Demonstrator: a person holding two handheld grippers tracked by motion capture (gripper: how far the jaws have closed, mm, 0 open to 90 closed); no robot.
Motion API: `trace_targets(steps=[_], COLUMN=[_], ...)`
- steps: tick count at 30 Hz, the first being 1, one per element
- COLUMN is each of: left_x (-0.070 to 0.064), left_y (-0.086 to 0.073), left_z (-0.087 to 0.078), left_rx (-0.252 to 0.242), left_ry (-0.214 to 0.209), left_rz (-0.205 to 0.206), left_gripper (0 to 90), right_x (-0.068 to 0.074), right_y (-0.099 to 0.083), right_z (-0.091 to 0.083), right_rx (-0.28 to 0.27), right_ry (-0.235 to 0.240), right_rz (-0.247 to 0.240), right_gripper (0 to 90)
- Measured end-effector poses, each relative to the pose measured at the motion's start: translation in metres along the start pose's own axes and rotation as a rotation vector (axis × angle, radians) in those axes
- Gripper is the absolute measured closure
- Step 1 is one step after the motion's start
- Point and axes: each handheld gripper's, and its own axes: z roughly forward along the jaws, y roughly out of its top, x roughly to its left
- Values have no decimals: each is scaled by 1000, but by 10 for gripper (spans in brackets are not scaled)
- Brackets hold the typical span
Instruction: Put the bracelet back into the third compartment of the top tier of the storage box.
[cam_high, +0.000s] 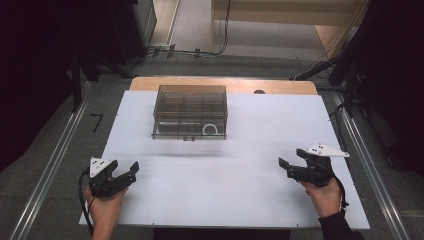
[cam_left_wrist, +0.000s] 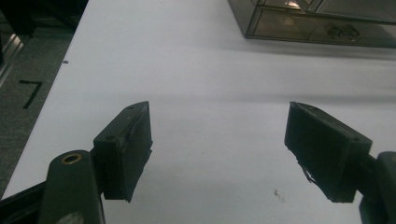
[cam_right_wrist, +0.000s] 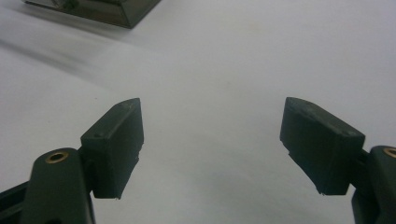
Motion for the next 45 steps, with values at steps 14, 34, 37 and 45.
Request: trace_targets(steps=[14, 34, 37, 45], left_x=[-1, -6, -7, -11], left_y=[0, 0, 0, 0], left_z=[0, -2, -2, -4], left_rx=[2, 3, 3, -2], left_ry=[2, -19, -22, -26], left_rz=[1, 8, 8, 20], left_gripper=[236, 236, 236, 235], right_x=[-21, -38, -41, -45], right_y=[-18, -34, -35, -41], right_z=[-15, -28, -30, -34], right_rx=[22, 36, 39, 45], right_ry=[-65, -118, -125, -145], right_rz=[15, 36, 41, 57], right_gripper=[198, 198, 198, 198])
